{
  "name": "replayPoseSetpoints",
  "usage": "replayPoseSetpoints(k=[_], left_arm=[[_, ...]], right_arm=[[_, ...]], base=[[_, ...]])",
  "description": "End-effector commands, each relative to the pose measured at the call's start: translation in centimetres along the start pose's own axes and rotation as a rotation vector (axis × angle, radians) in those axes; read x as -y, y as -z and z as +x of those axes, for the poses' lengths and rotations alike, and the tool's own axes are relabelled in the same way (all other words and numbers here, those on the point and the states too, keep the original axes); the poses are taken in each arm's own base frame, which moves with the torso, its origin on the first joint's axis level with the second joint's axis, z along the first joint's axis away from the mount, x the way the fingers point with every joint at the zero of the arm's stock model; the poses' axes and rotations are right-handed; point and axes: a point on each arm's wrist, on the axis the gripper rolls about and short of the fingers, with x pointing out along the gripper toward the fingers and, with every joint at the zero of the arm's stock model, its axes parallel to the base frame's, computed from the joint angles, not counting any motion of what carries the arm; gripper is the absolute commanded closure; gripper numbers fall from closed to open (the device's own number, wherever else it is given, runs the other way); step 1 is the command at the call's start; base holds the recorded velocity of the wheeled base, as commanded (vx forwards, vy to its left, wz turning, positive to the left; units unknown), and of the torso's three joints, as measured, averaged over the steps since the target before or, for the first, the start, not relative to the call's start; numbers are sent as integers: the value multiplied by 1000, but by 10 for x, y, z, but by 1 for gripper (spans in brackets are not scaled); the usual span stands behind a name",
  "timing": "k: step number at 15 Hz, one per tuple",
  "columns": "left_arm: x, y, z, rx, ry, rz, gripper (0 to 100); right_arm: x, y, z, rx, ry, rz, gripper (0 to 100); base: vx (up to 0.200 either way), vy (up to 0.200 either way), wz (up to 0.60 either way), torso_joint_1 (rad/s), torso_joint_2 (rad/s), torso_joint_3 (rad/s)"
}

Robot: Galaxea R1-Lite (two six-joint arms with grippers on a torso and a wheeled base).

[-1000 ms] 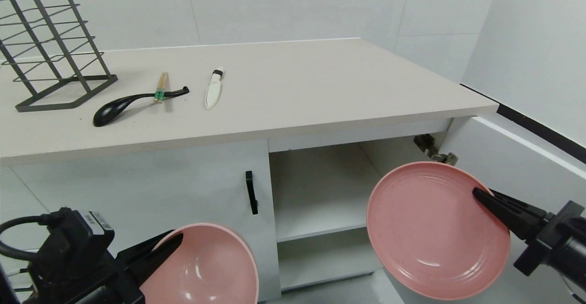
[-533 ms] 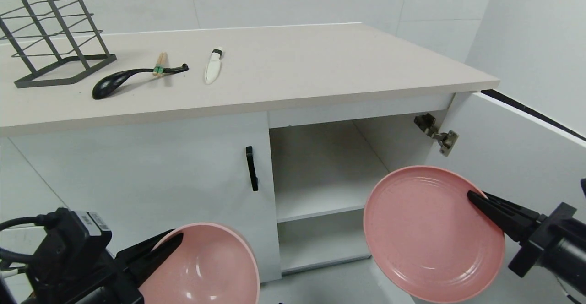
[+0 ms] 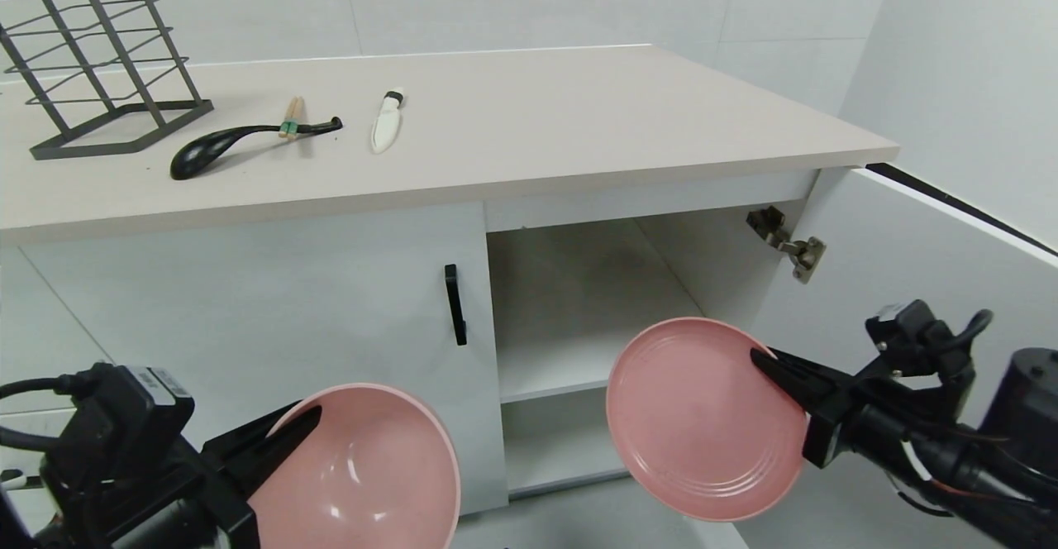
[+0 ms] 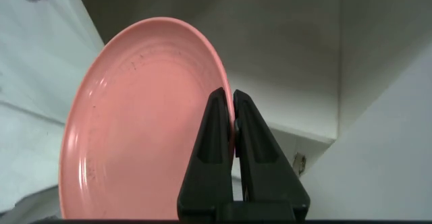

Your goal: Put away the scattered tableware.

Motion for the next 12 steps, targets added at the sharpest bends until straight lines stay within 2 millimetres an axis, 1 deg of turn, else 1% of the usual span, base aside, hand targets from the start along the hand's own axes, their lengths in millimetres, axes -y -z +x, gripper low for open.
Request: replayPoseSetpoints(k=[1,3,4,5,6,7,8,9,11,12], left_arm=[[-1,1,1,-7,-5,-2,100],[-1,1,0,-13,-5,-2,100],[-1,1,-1,-6,-6,-2,100],[-1,0,-2,4,-6,-2,100],[-1,0,-3,4,-6,-2,100],[-2,0,-2,-3,-13,-3,100],[-3,1,-2,-10,-24,-7,100],[-4,2,-1,-15,-31,-9,100],[-11,4,1,-36,-81,-21,100],[-14,5,1,-44,-102,-26,100]], right_arm=[[-2,21,22,-96,-24,5,100],[-2,26,33,-113,-28,9,100],[-6,24,37,-98,-45,3,100],[-11,19,44,-66,-68,-6,100],[-13,17,46,-54,-77,-9,100],[-23,16,51,-44,-117,-20,100],[-27,20,54,-61,-132,-22,100],[-27,23,61,-64,-128,-15,100],[-15,22,86,-31,-87,37,100],[-14,22,92,-21,-84,70,100]], base=[[0,0,0,0,0,0],[0,0,0,0,0,0],[0,0,0,0,0,0],[0,0,0,0,0,0],[0,0,0,0,0,0],[0,0,0,0,0,0],[0,0,0,0,0,0],[0,0,0,0,0,0],[0,0,0,0,0,0],[200,0,0,2,-2,2]])
